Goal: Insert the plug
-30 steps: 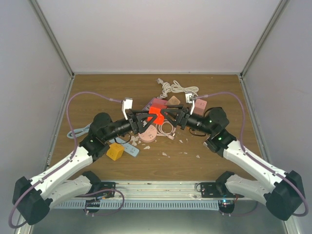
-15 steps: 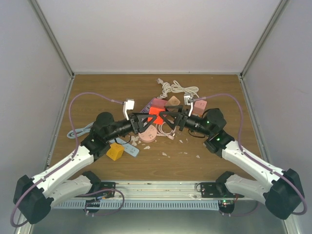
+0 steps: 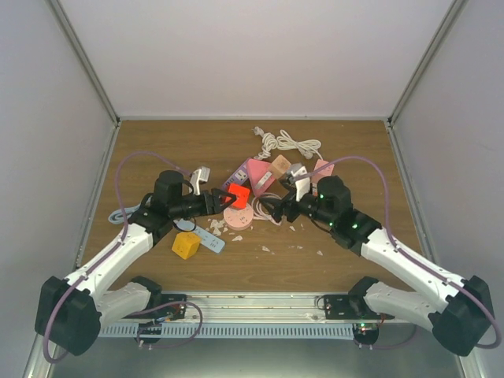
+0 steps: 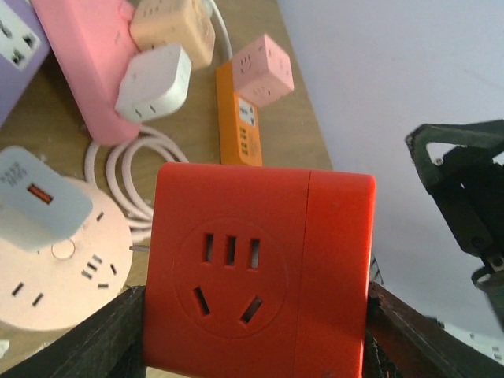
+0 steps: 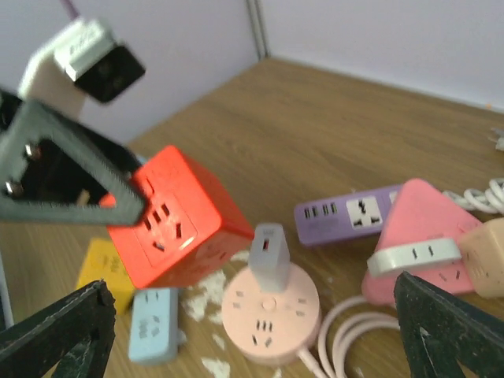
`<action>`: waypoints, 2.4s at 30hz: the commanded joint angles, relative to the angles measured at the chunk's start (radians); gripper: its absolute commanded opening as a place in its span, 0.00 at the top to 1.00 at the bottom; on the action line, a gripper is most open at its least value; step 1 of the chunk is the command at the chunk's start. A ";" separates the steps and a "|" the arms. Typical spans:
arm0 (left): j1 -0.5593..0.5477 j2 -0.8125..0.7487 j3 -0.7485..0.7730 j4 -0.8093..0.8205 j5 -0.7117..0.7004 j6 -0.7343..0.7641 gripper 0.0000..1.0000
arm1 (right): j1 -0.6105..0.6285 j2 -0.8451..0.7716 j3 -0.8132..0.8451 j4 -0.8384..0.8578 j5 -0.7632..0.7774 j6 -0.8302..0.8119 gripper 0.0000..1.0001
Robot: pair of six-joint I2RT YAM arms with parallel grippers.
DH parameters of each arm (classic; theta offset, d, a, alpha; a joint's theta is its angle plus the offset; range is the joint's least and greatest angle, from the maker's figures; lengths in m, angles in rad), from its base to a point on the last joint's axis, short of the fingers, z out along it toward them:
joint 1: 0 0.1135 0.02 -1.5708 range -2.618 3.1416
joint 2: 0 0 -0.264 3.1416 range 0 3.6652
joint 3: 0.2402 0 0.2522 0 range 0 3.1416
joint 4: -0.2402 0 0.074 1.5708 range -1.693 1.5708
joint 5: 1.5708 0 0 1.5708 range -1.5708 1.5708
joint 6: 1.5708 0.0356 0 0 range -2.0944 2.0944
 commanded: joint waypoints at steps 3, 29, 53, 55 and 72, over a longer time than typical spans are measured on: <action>0.022 0.021 0.010 -0.046 0.182 0.105 0.53 | 0.123 0.007 -0.025 -0.054 0.046 -0.303 0.03; 0.023 0.067 -0.020 -0.143 0.271 0.238 0.53 | 0.353 0.320 0.084 0.052 0.279 -0.409 0.17; 0.027 -0.017 0.056 -0.259 -0.027 0.266 0.02 | 0.351 0.316 0.054 0.040 0.320 -0.343 0.63; 0.027 -0.067 0.059 -0.277 -0.142 0.271 0.01 | 0.351 0.290 0.029 0.042 0.319 -0.281 0.65; 0.026 -0.585 0.009 -0.358 -0.517 0.404 0.01 | 0.299 0.348 0.191 -0.335 0.341 0.161 0.69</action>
